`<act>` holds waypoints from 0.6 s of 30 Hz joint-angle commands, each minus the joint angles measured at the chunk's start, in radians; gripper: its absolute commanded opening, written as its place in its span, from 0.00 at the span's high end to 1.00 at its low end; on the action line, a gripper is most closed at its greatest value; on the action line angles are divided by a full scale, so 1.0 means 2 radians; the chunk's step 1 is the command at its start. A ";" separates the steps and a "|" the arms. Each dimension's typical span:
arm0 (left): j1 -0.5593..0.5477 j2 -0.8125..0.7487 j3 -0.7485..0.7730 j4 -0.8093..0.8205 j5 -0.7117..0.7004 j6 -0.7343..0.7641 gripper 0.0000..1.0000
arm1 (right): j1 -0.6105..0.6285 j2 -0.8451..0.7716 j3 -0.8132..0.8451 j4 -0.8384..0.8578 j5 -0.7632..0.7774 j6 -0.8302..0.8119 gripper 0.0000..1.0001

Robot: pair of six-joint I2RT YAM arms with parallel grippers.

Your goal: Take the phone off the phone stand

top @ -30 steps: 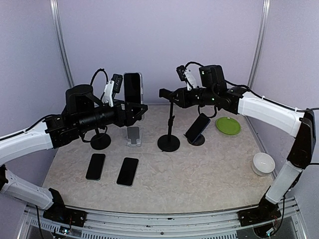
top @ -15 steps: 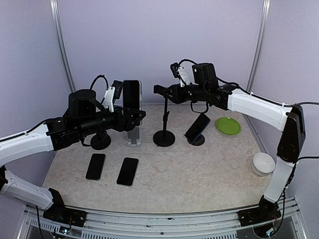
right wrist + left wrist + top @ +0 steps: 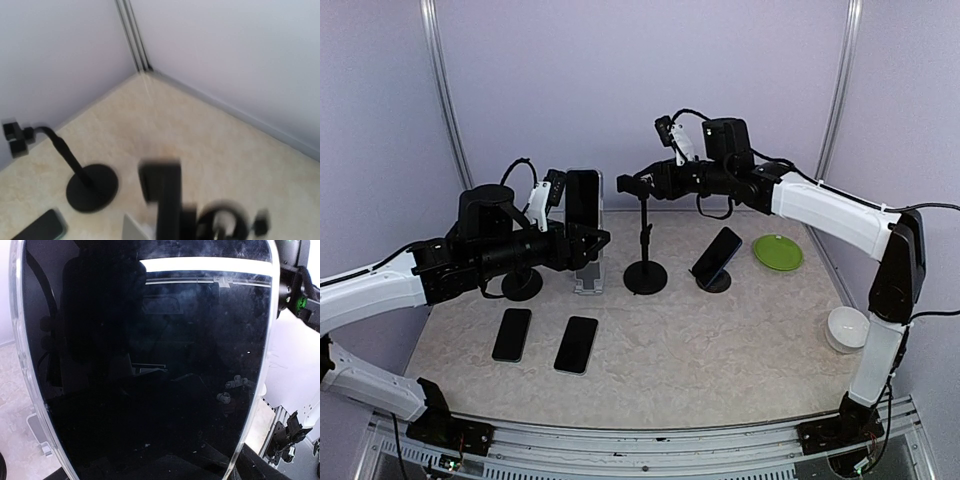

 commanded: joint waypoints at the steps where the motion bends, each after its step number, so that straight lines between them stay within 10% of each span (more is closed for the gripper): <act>1: 0.001 -0.015 0.002 0.021 -0.011 -0.002 0.76 | 0.005 -0.007 0.032 0.031 -0.013 -0.009 0.40; 18: -0.086 0.008 -0.008 -0.050 -0.092 -0.131 0.75 | 0.006 -0.118 -0.049 0.034 0.052 0.019 0.00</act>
